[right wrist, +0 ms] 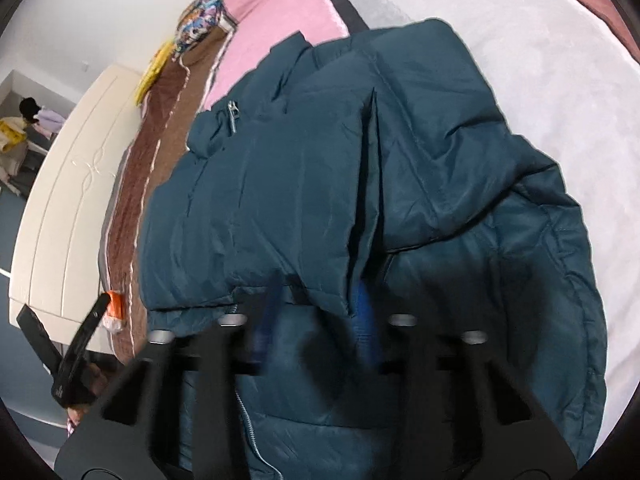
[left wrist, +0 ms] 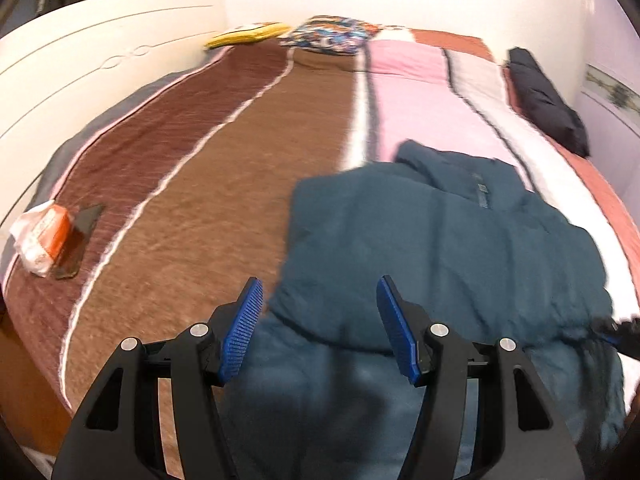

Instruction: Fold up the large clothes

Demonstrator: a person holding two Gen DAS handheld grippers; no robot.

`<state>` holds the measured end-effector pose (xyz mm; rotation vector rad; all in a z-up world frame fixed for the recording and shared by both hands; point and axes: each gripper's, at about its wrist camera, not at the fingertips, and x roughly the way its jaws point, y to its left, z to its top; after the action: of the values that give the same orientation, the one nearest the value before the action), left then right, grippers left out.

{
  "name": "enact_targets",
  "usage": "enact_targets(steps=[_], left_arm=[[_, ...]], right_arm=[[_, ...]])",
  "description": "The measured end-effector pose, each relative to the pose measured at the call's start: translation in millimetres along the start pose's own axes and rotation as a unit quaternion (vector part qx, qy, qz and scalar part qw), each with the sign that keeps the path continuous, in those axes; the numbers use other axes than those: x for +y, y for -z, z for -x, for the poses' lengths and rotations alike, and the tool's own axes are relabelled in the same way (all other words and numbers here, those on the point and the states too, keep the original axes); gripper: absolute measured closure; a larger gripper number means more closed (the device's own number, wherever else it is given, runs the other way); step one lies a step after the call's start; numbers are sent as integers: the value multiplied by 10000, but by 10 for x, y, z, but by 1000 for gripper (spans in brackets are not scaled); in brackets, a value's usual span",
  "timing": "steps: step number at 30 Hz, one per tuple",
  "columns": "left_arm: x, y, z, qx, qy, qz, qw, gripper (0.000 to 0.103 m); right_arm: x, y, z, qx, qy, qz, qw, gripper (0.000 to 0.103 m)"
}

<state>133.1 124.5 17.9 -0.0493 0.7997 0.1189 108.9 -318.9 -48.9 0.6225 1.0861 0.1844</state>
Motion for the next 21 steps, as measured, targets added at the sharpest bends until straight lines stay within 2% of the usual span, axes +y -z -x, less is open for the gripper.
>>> enact_targets(steps=[4,7,11,16,20,21], left_arm=[[56,-54,-214,167,-50,131,9998,44],[-1,2,-328,301,-67,92,9995,44],[-115,127,-546,582,-189,-83,9981,44],[-115,176,-643,739,-234,-6,9970,44],[-44,144,-512,690,-143,52,9975,44],[-22,143,-441,630,-87,57,9980,44]], right_arm=[[-18,25,232,-260,-196,45,9995,96],[-99,62,395,-367,-173,-17,9992,96],[-227,64,259,-127,96,-113,9998,96],[-287,24,28,85,256,-155,9995,96],[-338,7,50,123,151,-282,9994,90],[-346,10,89,112,143,-283,9994,85]])
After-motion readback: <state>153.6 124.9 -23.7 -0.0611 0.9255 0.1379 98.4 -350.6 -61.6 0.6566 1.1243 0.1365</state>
